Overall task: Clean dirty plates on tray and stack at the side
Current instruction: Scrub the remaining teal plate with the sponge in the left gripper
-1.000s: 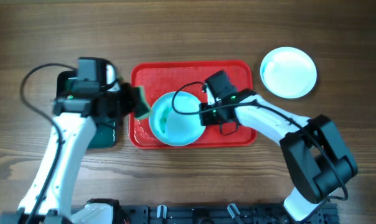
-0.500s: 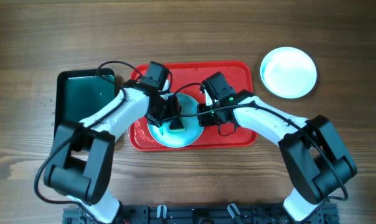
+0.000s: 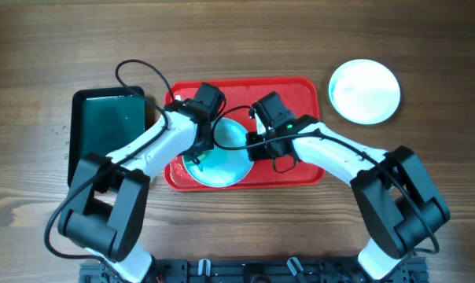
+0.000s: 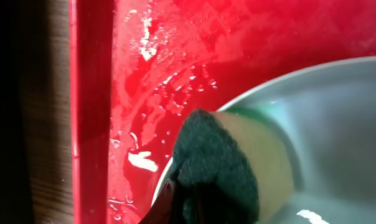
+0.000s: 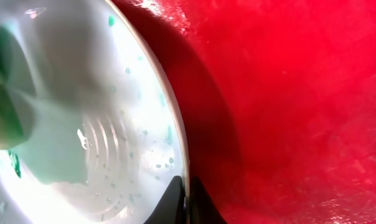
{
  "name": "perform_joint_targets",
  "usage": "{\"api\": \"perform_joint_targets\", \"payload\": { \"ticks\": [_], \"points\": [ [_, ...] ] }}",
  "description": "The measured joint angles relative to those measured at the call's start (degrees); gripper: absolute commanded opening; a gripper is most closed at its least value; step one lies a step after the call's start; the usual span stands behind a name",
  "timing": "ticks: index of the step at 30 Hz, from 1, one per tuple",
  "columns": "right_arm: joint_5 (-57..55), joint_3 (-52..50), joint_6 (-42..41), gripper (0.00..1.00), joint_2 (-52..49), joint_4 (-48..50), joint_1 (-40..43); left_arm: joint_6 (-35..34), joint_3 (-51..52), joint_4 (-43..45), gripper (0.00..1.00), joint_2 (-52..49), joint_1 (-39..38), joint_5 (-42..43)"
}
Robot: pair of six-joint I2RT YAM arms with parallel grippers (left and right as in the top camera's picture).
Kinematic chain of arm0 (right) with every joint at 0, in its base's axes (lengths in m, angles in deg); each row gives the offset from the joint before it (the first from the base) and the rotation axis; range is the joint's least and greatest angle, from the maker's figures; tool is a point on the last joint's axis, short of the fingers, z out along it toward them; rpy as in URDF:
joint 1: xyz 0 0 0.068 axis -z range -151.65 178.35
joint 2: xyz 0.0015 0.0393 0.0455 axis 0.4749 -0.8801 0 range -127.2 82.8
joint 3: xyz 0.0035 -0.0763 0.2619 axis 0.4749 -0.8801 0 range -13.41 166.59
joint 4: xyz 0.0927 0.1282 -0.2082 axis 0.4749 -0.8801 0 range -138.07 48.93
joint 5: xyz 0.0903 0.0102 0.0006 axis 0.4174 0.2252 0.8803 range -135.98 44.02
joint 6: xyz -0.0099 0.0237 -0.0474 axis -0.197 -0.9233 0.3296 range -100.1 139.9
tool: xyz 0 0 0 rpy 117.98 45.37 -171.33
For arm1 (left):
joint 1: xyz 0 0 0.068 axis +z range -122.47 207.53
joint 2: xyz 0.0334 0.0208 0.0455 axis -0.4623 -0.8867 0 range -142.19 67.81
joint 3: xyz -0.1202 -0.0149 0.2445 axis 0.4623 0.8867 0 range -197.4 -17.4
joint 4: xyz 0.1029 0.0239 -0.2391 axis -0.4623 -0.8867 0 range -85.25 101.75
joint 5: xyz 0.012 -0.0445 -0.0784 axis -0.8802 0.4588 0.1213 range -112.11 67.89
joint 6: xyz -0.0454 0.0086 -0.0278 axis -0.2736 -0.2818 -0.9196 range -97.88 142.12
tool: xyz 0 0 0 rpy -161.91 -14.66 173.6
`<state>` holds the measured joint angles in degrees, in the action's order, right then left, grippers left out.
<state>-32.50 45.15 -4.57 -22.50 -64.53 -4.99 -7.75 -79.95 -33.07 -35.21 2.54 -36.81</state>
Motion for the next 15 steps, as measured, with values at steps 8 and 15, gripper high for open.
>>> {"api": "perform_joint_targets", "payload": {
  "ticks": [8,15],
  "points": [
    [-0.4,0.0,0.0,0.04,0.0,-0.7,0.3,-0.4,1.4,6.9,0.04,0.5,-0.2,24.7],
    [-0.4,0.0,0.0,0.04,0.0,-0.9,0.3,-0.6,1.9,1.7,0.04,0.7,-1.3,17.1]
  ]
}}
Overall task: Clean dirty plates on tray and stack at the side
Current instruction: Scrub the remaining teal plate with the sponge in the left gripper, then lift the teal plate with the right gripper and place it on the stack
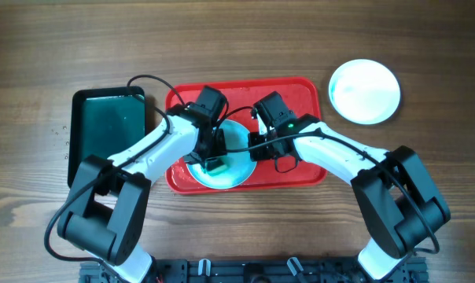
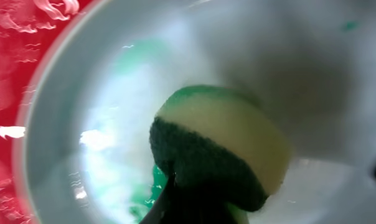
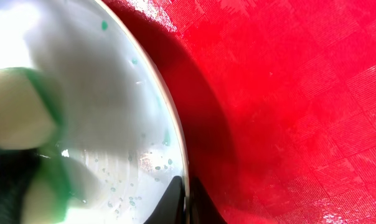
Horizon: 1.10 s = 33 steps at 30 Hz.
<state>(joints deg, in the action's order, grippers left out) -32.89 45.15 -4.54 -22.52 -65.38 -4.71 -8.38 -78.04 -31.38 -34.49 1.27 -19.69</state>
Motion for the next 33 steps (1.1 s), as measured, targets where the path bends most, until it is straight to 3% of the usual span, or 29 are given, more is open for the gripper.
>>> {"api": "perform_joint_targets", "payload": {
  "ticks": [6,11,16,22,26,28,33],
  "points": [
    [1.0,0.0,0.0,0.04,0.0,0.3,-0.4,-5.0,0.2,-5.4,0.04,0.3,-0.7,-18.9],
    [1.9,0.0,0.0,0.04,0.0,1.0,-0.6,-7.8,0.3,-6.1,0.04,3.9,-0.4,-23.0],
    [2.5,1.6,0.9,0.04,-0.2,-1.0,0.0,-9.0,-1.1,-5.3,0.04,16.6,11.3,-13.9],
    [-1.0,14.5,5.2,0.04,-0.2,-15.4,0.0,-9.3,-1.8,-9.0,0.04,22.4,35.6,-2.2],
    [-16.9,26.1,8.0,0.04,0.2,-26.7,-2.3,-9.2,-1.6,-8.5,0.04,22.3,44.6,0.6],
    [-31.7,31.8,10.1,0.04,0.5,-31.9,-7.0,-9.2,-0.7,-6.9,0.04,22.1,47.2,1.4],
    [-59.8,35.6,16.7,0.04,0.9,-32.9,-19.9,-9.2,1.1,-5.7,0.04,21.9,47.6,2.0]
  ]
}}
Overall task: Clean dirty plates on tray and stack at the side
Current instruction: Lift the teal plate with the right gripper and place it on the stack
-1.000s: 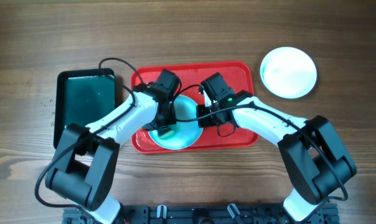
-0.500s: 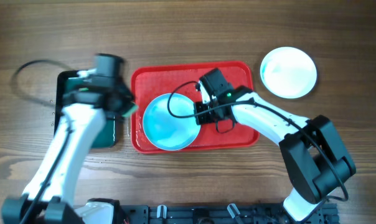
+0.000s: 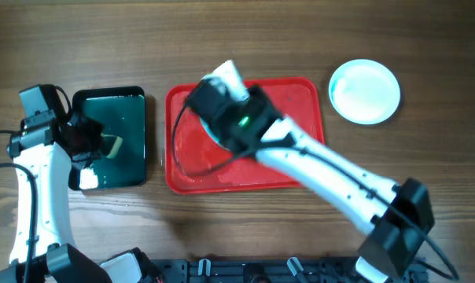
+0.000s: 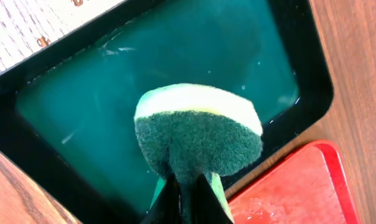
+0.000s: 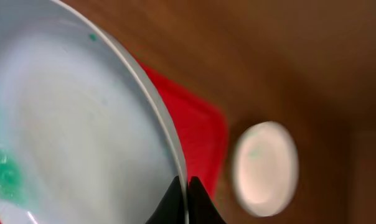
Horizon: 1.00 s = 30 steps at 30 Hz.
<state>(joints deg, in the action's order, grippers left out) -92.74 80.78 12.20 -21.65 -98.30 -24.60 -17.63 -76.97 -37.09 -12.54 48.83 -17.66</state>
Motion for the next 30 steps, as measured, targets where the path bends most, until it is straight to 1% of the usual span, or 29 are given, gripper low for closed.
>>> {"api": "perform_joint_targets", "payload": {
  "ticks": [3,5,7,11,13,15,16,17,18,20,22,25,27,28,30],
  "points": [
    [-16.3,0.0,6.2,0.04,0.0,2.9,-7.5,0.0,0.2,0.0,0.04,0.0,0.0,0.0],
    [-21.7,0.0,11.4,0.04,0.0,7.3,-10.7,0.0,0.2,0.0,0.04,0.0,0.0,0.0],
    [-24.8,0.0,16.3,0.04,0.0,11.5,-12.9,0.0,0.2,0.0,0.04,0.0,0.0,0.0],
    [-26.8,0.0,19.1,0.04,0.0,12.6,-13.2,0.0,0.2,0.0,0.04,0.0,0.0,0.0],
    [-25.9,0.0,17.4,0.04,0.0,11.5,-12.8,0.0,0.2,0.0,0.04,0.0,0.0,0.0],
    [-17.7,0.1,11.7,0.04,0.0,8.4,-10.8,0.0,0.2,-0.1,0.04,0.0,0.0,0.0],
    [-14.5,0.2,9.4,0.04,0.0,7.1,-8.0,0.0,0.2,-0.1,0.04,0.0,0.0,0.0],
    [-8.7,0.2,6.0,0.04,0.1,5.6,-5.6,0.0,0.2,-0.1,0.04,0.0,0.0,0.0],
    [-2.2,0.2,2.0,0.05,0.1,4.2,-0.9,0.0,0.2,-0.2,0.04,0.0,0.0,0.0],
    [9.7,0.2,-4.6,0.04,0.1,3.2,12.7,0.0,0.2,-0.2,0.04,-0.1,0.0,0.1],
    [20.5,0.2,-8.2,0.04,0.1,2.2,26.9,0.0,0.2,-0.2,0.04,-0.1,0.0,0.2],
    [34.5,0.2,-10.2,0.04,0.1,2.0,43.3,0.0,0.2,-0.2,0.04,-0.1,0.0,0.2],
    [41.9,-0.3,-10.9,0.04,0.1,2.4,53.4,0.0,0.2,-0.2,0.04,-0.1,0.0,0.2],
    [44.7,-1.2,-11.5,0.04,0.1,2.6,58.2,0.0,0.2,-0.2,0.04,-0.1,0.0,0.2],
    [47.5,-4.0,-12.0,0.04,0.2,4.4,64.3,0.0,0.2,-0.2,0.04,-0.1,0.0,0.2]
  ]
}}
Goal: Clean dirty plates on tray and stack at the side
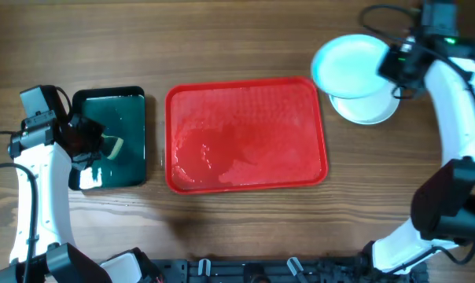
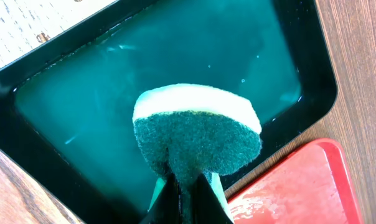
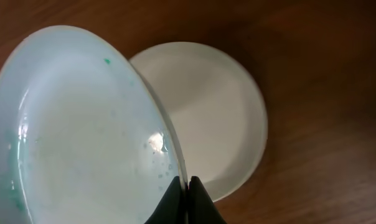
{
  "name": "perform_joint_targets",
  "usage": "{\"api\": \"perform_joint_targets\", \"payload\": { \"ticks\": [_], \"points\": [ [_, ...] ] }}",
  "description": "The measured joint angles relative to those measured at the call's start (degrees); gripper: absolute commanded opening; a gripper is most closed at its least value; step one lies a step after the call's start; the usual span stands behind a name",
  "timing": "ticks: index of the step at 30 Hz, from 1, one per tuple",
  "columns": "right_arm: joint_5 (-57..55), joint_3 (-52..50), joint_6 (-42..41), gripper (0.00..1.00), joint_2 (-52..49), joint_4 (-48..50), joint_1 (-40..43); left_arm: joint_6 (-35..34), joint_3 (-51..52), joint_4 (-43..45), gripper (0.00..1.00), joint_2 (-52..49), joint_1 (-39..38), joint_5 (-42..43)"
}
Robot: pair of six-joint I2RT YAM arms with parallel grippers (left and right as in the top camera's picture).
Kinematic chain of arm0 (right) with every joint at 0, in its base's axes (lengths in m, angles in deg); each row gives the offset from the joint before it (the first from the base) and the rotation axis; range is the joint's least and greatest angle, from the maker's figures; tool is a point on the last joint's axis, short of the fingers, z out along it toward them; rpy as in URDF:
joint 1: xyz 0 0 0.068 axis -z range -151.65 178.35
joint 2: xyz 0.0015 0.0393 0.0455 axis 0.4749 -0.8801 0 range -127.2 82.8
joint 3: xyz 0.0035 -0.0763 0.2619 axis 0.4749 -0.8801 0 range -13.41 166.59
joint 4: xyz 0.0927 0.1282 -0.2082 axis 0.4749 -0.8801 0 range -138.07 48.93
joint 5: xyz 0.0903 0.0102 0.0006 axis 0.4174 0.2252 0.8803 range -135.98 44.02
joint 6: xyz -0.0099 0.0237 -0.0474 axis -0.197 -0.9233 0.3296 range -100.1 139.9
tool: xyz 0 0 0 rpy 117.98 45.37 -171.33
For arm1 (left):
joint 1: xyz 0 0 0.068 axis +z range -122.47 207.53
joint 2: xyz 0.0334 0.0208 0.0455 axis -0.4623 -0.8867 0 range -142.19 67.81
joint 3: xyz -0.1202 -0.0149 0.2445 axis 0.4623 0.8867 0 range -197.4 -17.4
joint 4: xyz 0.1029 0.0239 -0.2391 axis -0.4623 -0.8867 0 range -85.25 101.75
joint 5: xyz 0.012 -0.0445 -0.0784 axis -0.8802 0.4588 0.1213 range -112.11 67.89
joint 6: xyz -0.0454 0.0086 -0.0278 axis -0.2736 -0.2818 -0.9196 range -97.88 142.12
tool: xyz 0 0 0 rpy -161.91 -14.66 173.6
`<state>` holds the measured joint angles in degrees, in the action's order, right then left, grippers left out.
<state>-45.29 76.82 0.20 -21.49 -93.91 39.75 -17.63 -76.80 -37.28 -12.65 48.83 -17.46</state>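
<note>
My right gripper (image 3: 187,185) is shut on the rim of a pale wet plate (image 3: 82,130), held tilted over the white plate (image 3: 219,118) that lies on the table at the far right. From above, the held plate (image 1: 347,67) overlaps the resting plate (image 1: 371,108), with my right gripper (image 1: 396,64) at its edge. The red tray (image 1: 245,134) holds no plate, only wet smears. My left gripper (image 2: 187,186) is shut on a green and yellow sponge (image 2: 197,134) over the black tub of green water (image 2: 70,112).
The black tub (image 1: 115,137) sits left of the tray, with my left gripper (image 1: 92,145) over it. Bare wooden table lies all around. The corner of the red tray (image 2: 294,186) shows in the left wrist view.
My right gripper has carried the plate from above the tray's far left part to over the white plate at the far right. The left gripper with the sponge has stayed over the tub.
At first my right gripper held the plate's rim on the tray while the left had the sponge at its edge, then inside it. Then the sponge was over the tub and the plate lifted above the tray. Now the plate hangs over the side plate.
</note>
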Motion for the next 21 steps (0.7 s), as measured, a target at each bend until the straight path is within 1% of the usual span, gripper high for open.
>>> {"api": "perform_joint_targets", "payload": {
  "ticks": [2,3,4,5,6,7,8,10,14,15,16,18,19,20,21],
  "points": [
    [1.9,-4.7,-0.5,0.04,0.0,3.3,4.5,0.0,0.0,0.0,0.04,0.0,0.0,0.0],
    [2.2,-6.7,-0.6,0.09,0.0,4.6,6.0,0.0,0.0,0.0,0.04,0.0,0.0,0.0],
    [2.4,-8.7,-0.7,0.31,0.0,5.9,7.1,0.0,0.0,0.0,0.04,0.0,0.0,0.0],
    [2.9,-10.6,-0.9,0.56,0.0,7.6,7.8,0.0,0.0,0.0,0.04,0.0,0.0,0.0],
    [3.2,-12.2,-1.2,0.66,0.0,9.4,8.0,0.0,0.0,0.0,0.04,0.0,0.0,0.0],
    [3.5,-13.1,-1.2,0.71,0.0,10.3,7.9,0.0,0.0,0.2,0.04,0.0,0.0,0.0],
    [4.0,-13.9,-1.2,0.73,0.0,11.0,7.7,0.0,0.0,0.3,0.04,0.0,0.0,0.0],
    [6.5,-14.4,-0.4,0.73,0.0,11.9,7.1,0.0,0.0,0.5,0.04,0.0,0.0,0.0],
    [16.3,-14.4,1.4,0.74,0.5,11.5,5.0,0.0,0.0,2.0,0.04,-0.1,0.0,0.0],
    [17.1,-14.4,1.4,0.74,0.9,11.0,4.5,0.0,0.0,2.6,0.04,-0.2,0.0,0.0],
    [18.3,-14.4,1.4,0.75,2.6,9.7,3.1,0.0,0.0,3.2,0.04,-0.5,0.0,-0.3],
    [19.5,-14.4,1.4,0.79,7.1,8.1,0.6,0.0,0.0,5.5,0.04,-2.7,0.0,-1.1],
    [19.7,-14.4,1.4,0.81,9.4,7.1,-0.5,0.0,0.0,6.6,0.07,-4.2,0.0,-1.4],
    [19.9,-14.4,1.3,0.82,11.7,6.3,-1.6,0.0,0.0,7.3,0.13,-5.3,0.0,-1.6],
    [19.8,-14.4,1.4,0.84,14.9,5.4,-3.5,0.0,0.0,8.3,0.22,-7.1,0.0,-1.7]
  ]
}}
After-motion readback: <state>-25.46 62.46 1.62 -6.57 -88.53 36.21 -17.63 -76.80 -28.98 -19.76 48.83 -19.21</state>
